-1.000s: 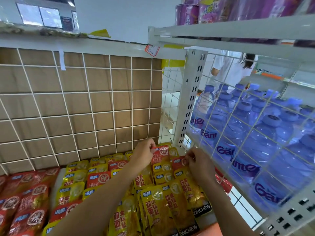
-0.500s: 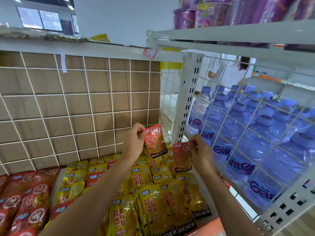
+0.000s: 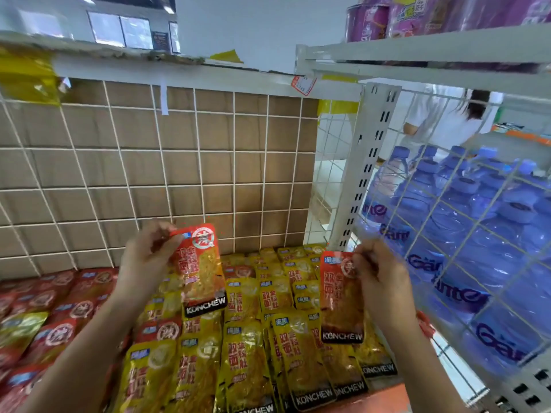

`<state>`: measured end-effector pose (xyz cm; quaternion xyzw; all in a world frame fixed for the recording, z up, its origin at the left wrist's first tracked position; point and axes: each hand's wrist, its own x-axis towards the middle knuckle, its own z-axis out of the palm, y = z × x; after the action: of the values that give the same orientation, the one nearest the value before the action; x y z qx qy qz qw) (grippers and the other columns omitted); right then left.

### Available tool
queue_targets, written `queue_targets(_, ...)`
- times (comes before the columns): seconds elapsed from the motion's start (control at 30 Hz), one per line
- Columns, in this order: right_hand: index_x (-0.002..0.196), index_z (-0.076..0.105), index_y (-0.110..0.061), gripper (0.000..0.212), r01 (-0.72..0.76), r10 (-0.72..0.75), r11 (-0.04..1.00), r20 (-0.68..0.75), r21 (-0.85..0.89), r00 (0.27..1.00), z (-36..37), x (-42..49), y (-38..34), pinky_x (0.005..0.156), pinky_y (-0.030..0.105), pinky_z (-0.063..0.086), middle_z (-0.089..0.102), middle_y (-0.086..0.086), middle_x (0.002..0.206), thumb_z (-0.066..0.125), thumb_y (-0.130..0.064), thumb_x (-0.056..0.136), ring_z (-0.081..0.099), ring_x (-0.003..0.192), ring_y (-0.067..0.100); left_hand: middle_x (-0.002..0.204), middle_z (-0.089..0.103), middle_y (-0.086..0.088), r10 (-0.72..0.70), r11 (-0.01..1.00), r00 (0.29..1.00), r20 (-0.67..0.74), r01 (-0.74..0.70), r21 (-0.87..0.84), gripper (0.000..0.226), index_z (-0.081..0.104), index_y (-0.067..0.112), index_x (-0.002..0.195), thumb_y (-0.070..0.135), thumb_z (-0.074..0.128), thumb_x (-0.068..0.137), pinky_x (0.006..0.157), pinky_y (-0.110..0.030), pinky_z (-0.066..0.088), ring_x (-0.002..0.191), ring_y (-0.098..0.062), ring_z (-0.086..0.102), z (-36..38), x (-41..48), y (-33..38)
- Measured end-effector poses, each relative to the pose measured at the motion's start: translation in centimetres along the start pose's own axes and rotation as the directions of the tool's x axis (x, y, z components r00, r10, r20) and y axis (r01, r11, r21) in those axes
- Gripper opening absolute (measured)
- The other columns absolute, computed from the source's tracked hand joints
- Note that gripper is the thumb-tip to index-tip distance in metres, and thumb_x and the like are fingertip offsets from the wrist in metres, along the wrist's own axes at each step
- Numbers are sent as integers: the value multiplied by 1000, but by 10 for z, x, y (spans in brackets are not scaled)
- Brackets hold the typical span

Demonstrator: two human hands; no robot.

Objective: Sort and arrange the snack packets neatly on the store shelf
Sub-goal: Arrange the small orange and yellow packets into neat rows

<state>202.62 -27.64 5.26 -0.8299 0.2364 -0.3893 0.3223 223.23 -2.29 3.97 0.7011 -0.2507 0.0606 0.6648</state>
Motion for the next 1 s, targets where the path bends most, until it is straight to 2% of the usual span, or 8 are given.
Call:
queue_targets(0.13, 83, 55, -20, 21, 15, -19, 999, 83, 52, 996, 12, -18, -5, 63, 29, 43, 64, -8, 74, 59, 0, 85, 61, 72, 10, 71, 58, -10, -50, 998, 998, -41, 52, 48, 14, 57, 11, 81, -2, 54, 88, 48, -10, 43, 54, -1, 53, -50, -32, -4)
queue_targets(0.23, 81, 57, -17, 19, 17, -31, 996, 157, 91, 987, 29, -30, -11, 64, 22, 44, 64, -9, 72, 60, 1, 84, 59, 69, 6, 69, 61, -9, -86, 995, 993, -84, 89, 34, 16, 57, 11, 78, -2, 54, 87, 49, -17, 46, 60, -11, 56, -84, -57, -6)
queue_targets(0.4, 81, 55, -23, 24, 33, -66, 991, 260, 130, 963, 64, -45, -29, 61, 20, 41, 63, -13, 68, 59, 0, 85, 59, 74, 4, 59, 59, 8, -158, 987, 969, -188, 159, -13, 13, 55, 10, 76, 1, 53, 84, 51, -12, 45, 57, -3, 54, -128, -96, -5)
queue_targets(0.5, 77, 50, -34, 32, 17, -75, 986, 342, 168, 937, 86, -53, -46, 63, 25, 40, 62, -11, 75, 59, -5, 87, 58, 73, 6, 60, 57, 8, -182, 982, 956, -228, 190, 15, 12, 56, 13, 75, 5, 54, 83, 50, -12, 43, 57, -4, 51, -156, -116, -2)
queue_targets(0.6, 76, 50, -31, 29, 77, -143, 982, 405, 174, 903, 108, -61, -64, 63, 12, 34, 57, -19, 75, 59, -6, 87, 51, 75, -6, 59, 59, 8, -205, 974, 922, -328, 226, 26, 23, 57, 14, 75, -5, 51, 87, 48, -11, 42, 54, -2, 52, -189, -135, 1)
queue_targets(0.77, 75, 54, -28, 29, 68, -181, 968, 487, 240, 855, 145, -76, -91, 63, 7, 40, 64, -13, 71, 60, -1, 86, 58, 76, -10, 60, 62, 10, -160, 954, 879, -449, 255, 158, 27, 57, 13, 72, -8, 51, 87, 48, -10, 40, 53, 1, 51, -243, -160, 3)
queue_targets(0.9, 83, 54, -38, 32, 78, -207, 960, 496, 268, 843, 176, -91, -118, 67, 22, 44, 64, -26, 85, 61, -7, 85, 60, 78, -2, 60, 61, 5, -177, 943, 847, -501, 292, 160, 20, 53, 8, 78, -9, 50, 87, 43, -9, 39, 48, 2, 51, -285, -169, 0)
queue_targets(1.0, 75, 56, -29, 28, 104, -234, 956, 495, 276, 837, 200, -106, -141, 63, 8, 42, 65, -21, 76, 62, -3, 84, 59, 76, -9, 68, 60, -6, -205, 937, 824, -528, 321, 137, 19, 53, 8, 80, -9, 50, 87, 46, -9, 42, 52, 1, 54, -320, -171, -6)
